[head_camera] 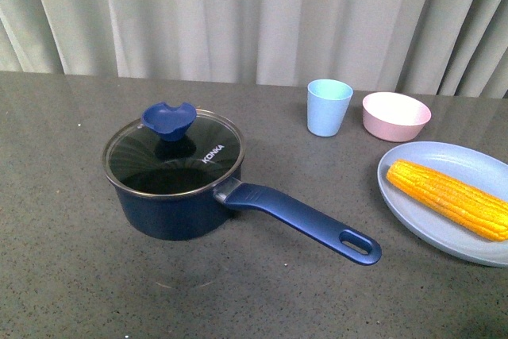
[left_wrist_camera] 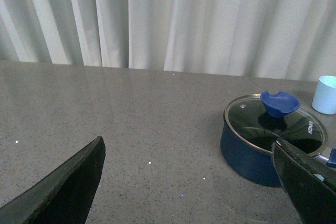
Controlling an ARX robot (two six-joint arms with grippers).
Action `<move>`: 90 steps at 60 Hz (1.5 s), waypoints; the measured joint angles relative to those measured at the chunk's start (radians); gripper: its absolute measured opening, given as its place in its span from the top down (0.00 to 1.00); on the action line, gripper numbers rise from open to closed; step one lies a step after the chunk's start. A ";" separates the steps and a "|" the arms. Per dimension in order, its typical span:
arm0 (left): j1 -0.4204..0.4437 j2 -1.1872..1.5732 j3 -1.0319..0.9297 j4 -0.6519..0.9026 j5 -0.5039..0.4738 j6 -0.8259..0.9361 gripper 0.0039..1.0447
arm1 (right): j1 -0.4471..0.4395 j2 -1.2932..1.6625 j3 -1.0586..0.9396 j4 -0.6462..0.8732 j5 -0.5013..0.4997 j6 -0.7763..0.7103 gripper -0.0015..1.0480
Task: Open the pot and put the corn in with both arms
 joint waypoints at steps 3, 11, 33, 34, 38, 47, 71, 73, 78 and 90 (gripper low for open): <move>0.000 0.000 0.000 0.000 0.000 0.000 0.08 | 0.000 0.000 0.000 0.000 0.000 0.000 0.09; 0.000 0.000 0.000 0.000 0.000 0.000 0.08 | 0.000 0.000 0.000 0.000 0.000 0.000 0.09; 0.000 0.000 0.000 0.000 0.000 0.000 0.08 | 0.000 0.000 0.000 0.000 0.000 0.000 0.09; 0.000 0.000 0.000 0.000 0.000 0.000 0.08 | 0.000 0.000 0.000 0.000 0.000 0.000 0.09; 0.000 0.000 0.000 0.000 0.000 0.000 0.08 | 0.000 0.000 0.000 0.000 0.000 0.000 0.09; 0.000 0.000 0.000 0.000 0.000 0.000 0.08 | 0.000 0.000 0.000 0.000 0.000 0.000 0.09; -0.056 0.913 0.208 0.502 -0.078 -0.153 0.08 | 0.000 0.000 0.000 0.000 0.000 0.000 0.09; -0.064 0.989 0.232 0.551 -0.078 -0.154 0.08 | 0.000 0.000 0.000 0.000 0.000 0.000 0.09; -0.086 1.149 0.285 0.636 -0.071 -0.159 0.08 | 0.000 0.000 0.000 0.000 0.000 0.000 0.09; -0.129 1.442 0.401 0.760 -0.050 -0.156 0.08 | 0.000 0.000 0.000 0.000 0.000 0.000 0.09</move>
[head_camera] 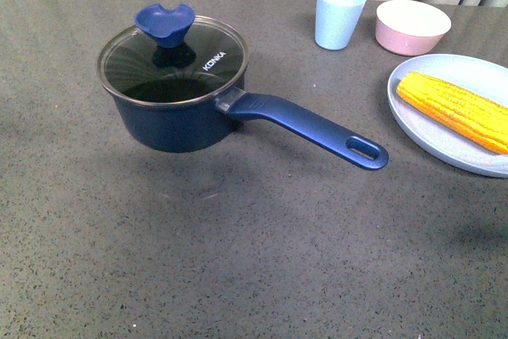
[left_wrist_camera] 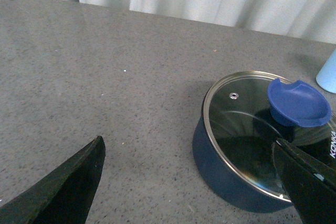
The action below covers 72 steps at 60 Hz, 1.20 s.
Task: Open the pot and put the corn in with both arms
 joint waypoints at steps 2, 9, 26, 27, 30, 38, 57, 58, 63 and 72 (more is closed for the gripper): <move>-0.001 0.032 0.016 0.010 0.002 -0.001 0.08 | 0.000 0.000 0.000 0.000 0.000 0.000 0.09; -0.001 0.118 0.062 0.033 0.005 -0.002 0.08 | 0.000 0.000 0.000 0.000 0.000 0.000 0.09; -0.016 0.236 0.132 0.065 0.022 0.006 0.08 | 0.000 0.000 0.000 0.000 0.000 0.000 0.09; -0.018 0.241 0.137 0.067 0.025 0.006 0.08 | 0.000 0.000 0.000 0.000 0.000 0.000 0.09; -0.023 0.251 0.146 0.071 0.028 0.006 0.08 | 0.000 0.000 0.000 0.000 0.000 0.000 0.09; -0.037 0.280 0.175 0.073 0.036 0.006 0.08 | 0.000 0.000 0.000 0.000 0.000 0.000 0.09; -0.072 0.335 0.221 0.086 0.053 0.006 0.08 | 0.000 0.000 0.000 0.000 0.000 0.000 0.09; -0.073 0.336 0.222 0.087 0.055 0.005 0.08 | 0.000 0.000 0.000 0.000 0.000 0.000 0.09; -0.078 0.346 0.229 0.096 0.075 0.006 0.08 | 0.000 0.000 0.000 0.000 0.000 0.000 0.09; -0.082 0.354 0.231 0.126 0.130 -0.003 0.08 | 0.000 0.000 0.000 0.000 0.000 0.000 0.09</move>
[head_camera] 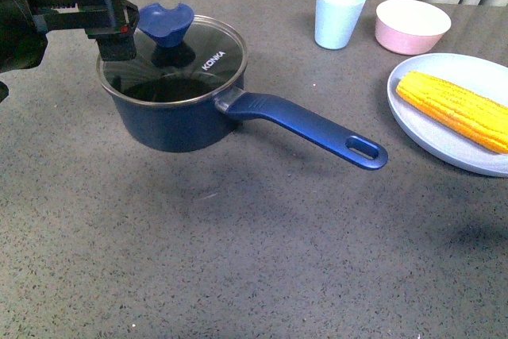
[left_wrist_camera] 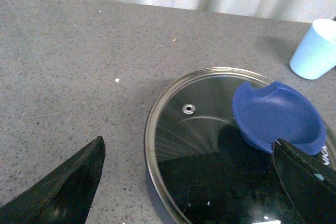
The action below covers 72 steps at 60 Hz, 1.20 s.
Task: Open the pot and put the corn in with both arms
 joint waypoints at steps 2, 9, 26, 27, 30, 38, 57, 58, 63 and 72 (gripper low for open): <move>0.000 0.003 0.000 0.011 0.013 -0.005 0.08 | 0.000 0.000 0.000 0.000 0.000 0.000 0.09; -0.001 0.018 0.005 0.031 0.049 -0.011 0.08 | 0.000 0.000 0.000 0.000 0.000 0.000 0.09; -0.022 0.064 0.022 0.066 0.108 0.003 0.08 | 0.000 0.000 0.000 0.000 0.000 0.000 0.09; -0.024 0.066 0.024 0.068 0.113 0.006 0.08 | 0.000 0.000 0.000 0.000 0.000 0.000 0.09; -0.030 0.077 0.034 0.076 0.129 0.015 0.08 | 0.000 0.000 0.000 0.000 0.000 0.000 0.09; -0.036 0.098 0.045 0.077 0.147 0.028 0.08 | 0.000 0.000 0.000 0.000 0.000 0.000 0.09; -0.048 0.141 0.079 0.076 0.158 0.047 0.08 | 0.000 0.000 0.000 0.000 0.000 0.000 0.09; -0.050 0.142 0.080 0.076 0.159 0.048 0.08 | 0.000 0.000 0.000 0.000 0.000 0.000 0.09; -0.058 0.145 0.088 0.076 0.161 0.054 0.08 | 0.000 0.000 0.000 0.000 0.000 0.000 0.09; -0.064 0.166 0.105 0.067 0.160 0.060 0.08 | 0.000 0.000 0.000 0.000 0.000 0.000 0.09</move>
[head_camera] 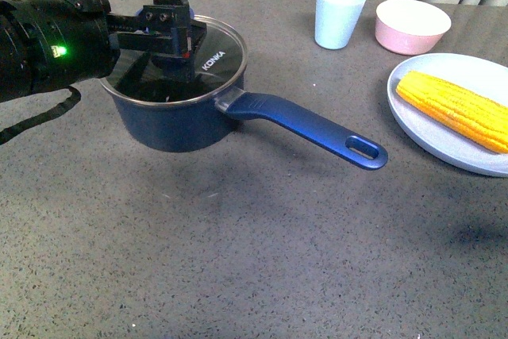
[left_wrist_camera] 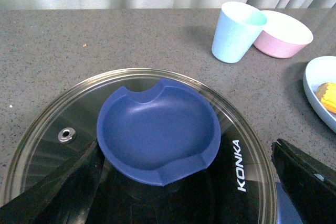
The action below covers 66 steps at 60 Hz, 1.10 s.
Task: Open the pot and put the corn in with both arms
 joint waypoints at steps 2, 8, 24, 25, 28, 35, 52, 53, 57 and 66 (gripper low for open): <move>-0.001 0.005 0.005 0.000 0.000 0.001 0.08 | 0.000 0.000 0.000 0.000 0.000 0.000 0.09; -0.002 0.014 0.016 -0.005 -0.003 0.002 0.08 | 0.000 0.000 0.000 0.000 0.000 0.000 0.09; -0.020 0.043 0.072 -0.048 -0.048 0.013 0.08 | 0.000 0.000 0.000 0.000 0.000 0.000 0.09; -0.021 0.044 0.074 -0.050 -0.050 0.013 0.08 | 0.000 0.000 0.000 0.000 0.000 0.000 0.09; -0.027 0.048 0.083 -0.052 -0.057 0.013 0.08 | 0.000 0.000 0.000 0.000 0.000 0.000 0.09; -0.036 0.055 0.096 -0.058 -0.079 0.011 0.08 | 0.000 0.000 0.000 0.000 0.000 0.000 0.09; -0.043 0.060 0.109 -0.071 -0.126 0.010 0.42 | 0.000 0.000 0.000 0.000 0.000 0.000 0.09; -0.043 0.060 0.109 -0.071 -0.126 0.009 0.43 | 0.000 0.000 0.000 0.000 0.000 0.000 0.09; -0.045 0.060 0.109 -0.071 -0.132 0.009 0.45 | 0.000 0.000 0.000 0.000 0.000 0.000 0.09; -0.047 0.050 0.109 -0.072 -0.137 0.013 0.46 | 0.000 0.000 0.000 0.000 0.000 0.000 0.09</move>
